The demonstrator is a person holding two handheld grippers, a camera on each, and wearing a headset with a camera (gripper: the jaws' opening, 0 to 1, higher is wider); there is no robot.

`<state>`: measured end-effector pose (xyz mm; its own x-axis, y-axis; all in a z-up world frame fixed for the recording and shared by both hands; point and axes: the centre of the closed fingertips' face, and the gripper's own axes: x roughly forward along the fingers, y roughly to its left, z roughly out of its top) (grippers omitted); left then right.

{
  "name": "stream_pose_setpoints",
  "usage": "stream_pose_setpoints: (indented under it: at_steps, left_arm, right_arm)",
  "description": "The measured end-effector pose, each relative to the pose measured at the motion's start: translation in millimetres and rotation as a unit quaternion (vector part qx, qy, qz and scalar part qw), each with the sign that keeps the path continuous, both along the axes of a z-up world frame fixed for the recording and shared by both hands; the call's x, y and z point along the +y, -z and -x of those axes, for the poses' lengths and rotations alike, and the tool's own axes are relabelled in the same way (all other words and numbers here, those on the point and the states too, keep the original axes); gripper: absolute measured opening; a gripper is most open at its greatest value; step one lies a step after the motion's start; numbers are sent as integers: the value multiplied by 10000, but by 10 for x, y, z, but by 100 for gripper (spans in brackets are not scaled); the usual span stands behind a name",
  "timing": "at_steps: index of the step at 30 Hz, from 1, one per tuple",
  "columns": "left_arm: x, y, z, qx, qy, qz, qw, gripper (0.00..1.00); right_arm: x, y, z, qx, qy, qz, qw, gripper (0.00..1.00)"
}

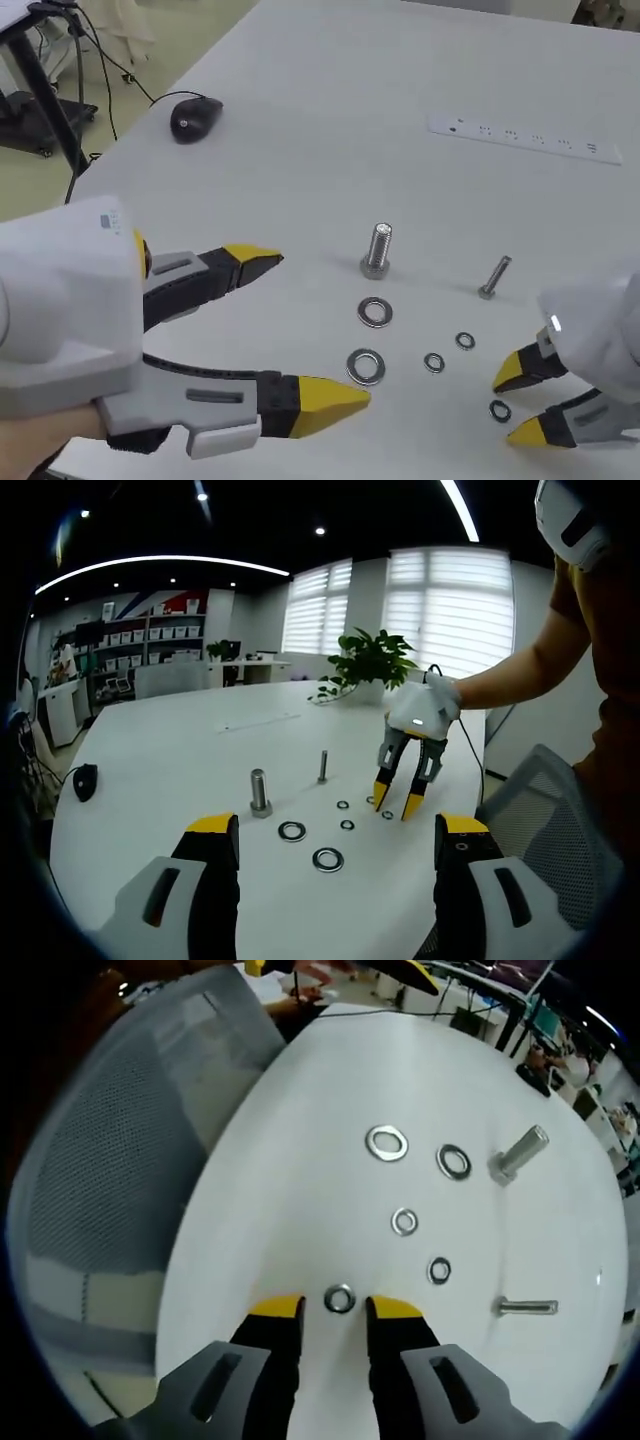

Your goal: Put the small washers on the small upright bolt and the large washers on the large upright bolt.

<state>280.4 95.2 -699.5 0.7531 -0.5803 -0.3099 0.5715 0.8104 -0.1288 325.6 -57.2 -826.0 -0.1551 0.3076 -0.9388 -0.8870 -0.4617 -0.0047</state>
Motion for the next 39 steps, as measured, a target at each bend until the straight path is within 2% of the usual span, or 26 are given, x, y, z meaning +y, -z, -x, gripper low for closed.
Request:
stream_pose_setpoints:
  at_steps: [14,28,38,39]
  left_arm:
    - [-5,6,-3,-1,3,25,10000,80]
    - [5,2,20,-5,-21,5,10000,79]
    - [-9,25,40,34,8,-13,10000,79]
    - [-8,22,39,32,10,-12,10000,79]
  right_arm:
    - [24,6,-23,-143,-173,107,9997,17]
    - [36,6,-28,-291,-215,160,9992,13]
    - [45,-14,-39,-134,51,130,9998,11]
    - [44,-33,-20,-47,93,130,9999,11]
